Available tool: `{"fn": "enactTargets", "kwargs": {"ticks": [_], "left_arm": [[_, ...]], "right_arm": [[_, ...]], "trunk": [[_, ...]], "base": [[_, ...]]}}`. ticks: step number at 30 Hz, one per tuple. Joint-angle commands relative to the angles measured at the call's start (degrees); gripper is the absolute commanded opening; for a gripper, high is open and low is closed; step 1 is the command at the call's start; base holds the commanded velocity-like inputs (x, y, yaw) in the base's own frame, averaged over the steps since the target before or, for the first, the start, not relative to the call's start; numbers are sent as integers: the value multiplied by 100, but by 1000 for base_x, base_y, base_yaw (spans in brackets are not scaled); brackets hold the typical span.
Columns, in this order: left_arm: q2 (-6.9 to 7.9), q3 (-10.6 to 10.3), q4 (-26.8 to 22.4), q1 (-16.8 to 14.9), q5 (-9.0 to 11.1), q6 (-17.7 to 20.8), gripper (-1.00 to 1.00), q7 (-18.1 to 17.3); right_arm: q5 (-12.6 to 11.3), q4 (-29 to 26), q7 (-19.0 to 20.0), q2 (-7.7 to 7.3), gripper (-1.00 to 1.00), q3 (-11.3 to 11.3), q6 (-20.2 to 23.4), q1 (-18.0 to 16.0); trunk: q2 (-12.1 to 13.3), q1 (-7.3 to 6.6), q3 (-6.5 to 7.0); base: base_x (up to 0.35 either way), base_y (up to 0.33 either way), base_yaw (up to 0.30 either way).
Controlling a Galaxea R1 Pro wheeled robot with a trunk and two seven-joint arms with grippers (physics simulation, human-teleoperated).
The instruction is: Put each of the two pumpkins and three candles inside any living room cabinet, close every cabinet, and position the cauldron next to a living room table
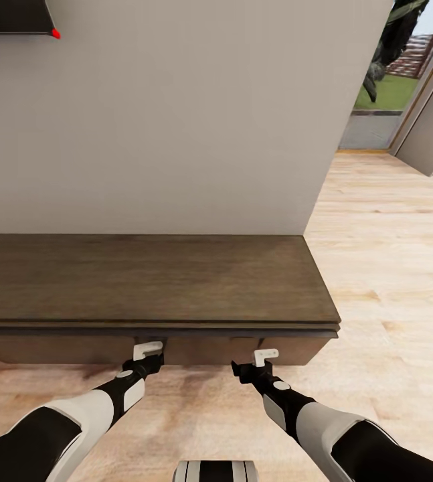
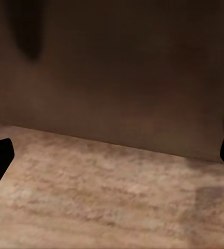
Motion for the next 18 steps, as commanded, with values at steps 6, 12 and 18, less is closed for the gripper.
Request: {"fn": "enactTargets", "kwargs": {"ticks": [6,12,18], "left_arm": [[-5,-29,21,-9,31,-34,100,8],[-5,-29,21,-9,31,-34,100,8],[-5,-31,21,-9,31,-35,100,8]], "right_arm": [[-61,13,30,1,100,28,-25,-5],[-61,13,29,1,100,28,-24,-5],[-61,13,32,1,100,28,-25,-5]], "trunk": [[-2,-1,-4],[-2,-1,-4],[-2,-1,-4]], "base": [[13,0,0],[56,0,0],[2,0,0]]}}
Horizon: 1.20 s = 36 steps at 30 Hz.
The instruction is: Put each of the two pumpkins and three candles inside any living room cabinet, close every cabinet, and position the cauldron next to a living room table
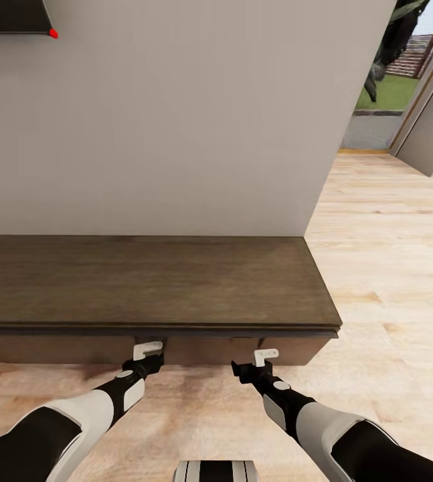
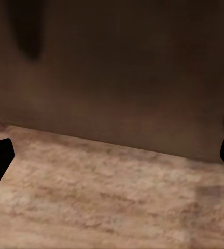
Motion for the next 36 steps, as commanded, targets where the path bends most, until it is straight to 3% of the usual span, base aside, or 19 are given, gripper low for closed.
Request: {"fn": "enactTargets", "kwargs": {"ticks": [1,23,36], "left_arm": [[-5,-33,21,-9,29,-33,100,8],[-5,-31,21,-9,29,-34,100,8],[-5,-34,21,-9,29,-33,100,8]], "right_arm": [[-61,13,34,1,100,28,-25,-5],[-61,13,31,1,100,28,-25,-5],[-53,13,36,1,100,29,-25,-5]], "trunk": [[-2,-1,-4],[-2,-1,-4],[-2,-1,-4]], "base": [[0,0,0],[26,0,0],[-202,-78,0]]}}
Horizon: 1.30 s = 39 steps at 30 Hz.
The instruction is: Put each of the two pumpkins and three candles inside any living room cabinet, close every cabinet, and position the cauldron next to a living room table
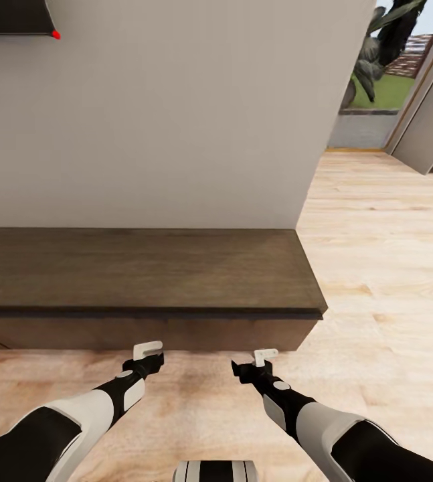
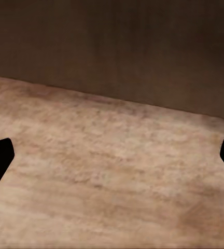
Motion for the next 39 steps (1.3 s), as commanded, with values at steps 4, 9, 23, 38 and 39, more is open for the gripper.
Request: {"fn": "enactTargets", "kwargs": {"ticks": [4,9,23,38,39], "left_arm": [[-5,-47,23,-8,27,-33,100,8],[-5,-49,23,-8,27,-33,100,8],[-3,-40,28,-8,287,-6,100,-5],[144,-44,20,361,984,81,100,-65],[147,-45,17,365,986,94,100,-66]], "right_arm": [[-61,12,33,1,100,28,-18,-5],[-61,11,34,1,100,30,-16,-5],[221,4,59,12,100,45,0,-5],[238,12,47,17,100,46,62,-5],[238,12,48,19,100,47,62,-5]], "trunk": [[-2,-2,-4],[-2,-2,-4],[-2,-2,72],[9,-23,362],[9,-23,369]], "base": [[-25,-16,0],[-4,-3,0],[0,0,61],[0,0,179],[0,0,202]]}}
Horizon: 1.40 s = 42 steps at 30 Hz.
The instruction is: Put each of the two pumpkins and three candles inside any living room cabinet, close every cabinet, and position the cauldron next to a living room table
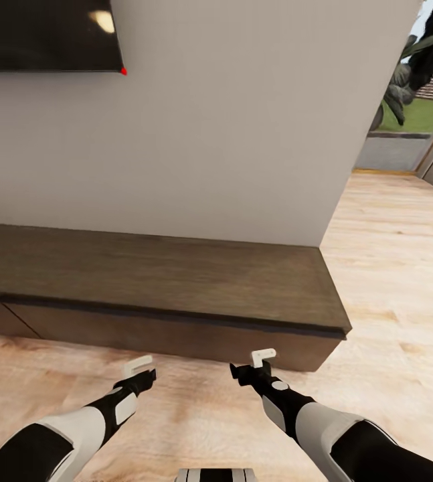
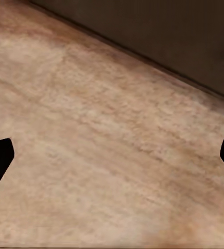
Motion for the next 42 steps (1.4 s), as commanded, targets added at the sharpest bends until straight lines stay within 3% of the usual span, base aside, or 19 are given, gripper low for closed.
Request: {"fn": "enactTargets", "kwargs": {"ticks": [1,9,25,30,37,42], "left_arm": [[0,-50,19,-3,28,-9,100,5],[78,-55,-5,7,24,102,100,2],[87,-42,-5,14,69,117,100,37],[156,-36,-8,14,98,117,100,14],[223,-3,-16,14,465,178,100,37],[220,1,-17,14,545,375,100,52]], "right_arm": [[-61,12,35,4,100,32,-25,-4],[-65,15,30,13,100,34,-7,49],[-80,16,-6,-12,100,17,2,73],[-64,18,-7,-12,100,25,77,73],[-61,20,4,-17,100,22,235,74],[-61,20,10,-17,100,25,329,78]], "trunk": [[-2,-1,2],[-2,-1,19],[-2,-1,35],[5,-14,184],[14,-32,395],[21,-45,543]], "base": [[0,0,205],[-172,-24,65],[-298,-2,8],[-57,0,121],[-8,0,164],[-1,0,183]]}}
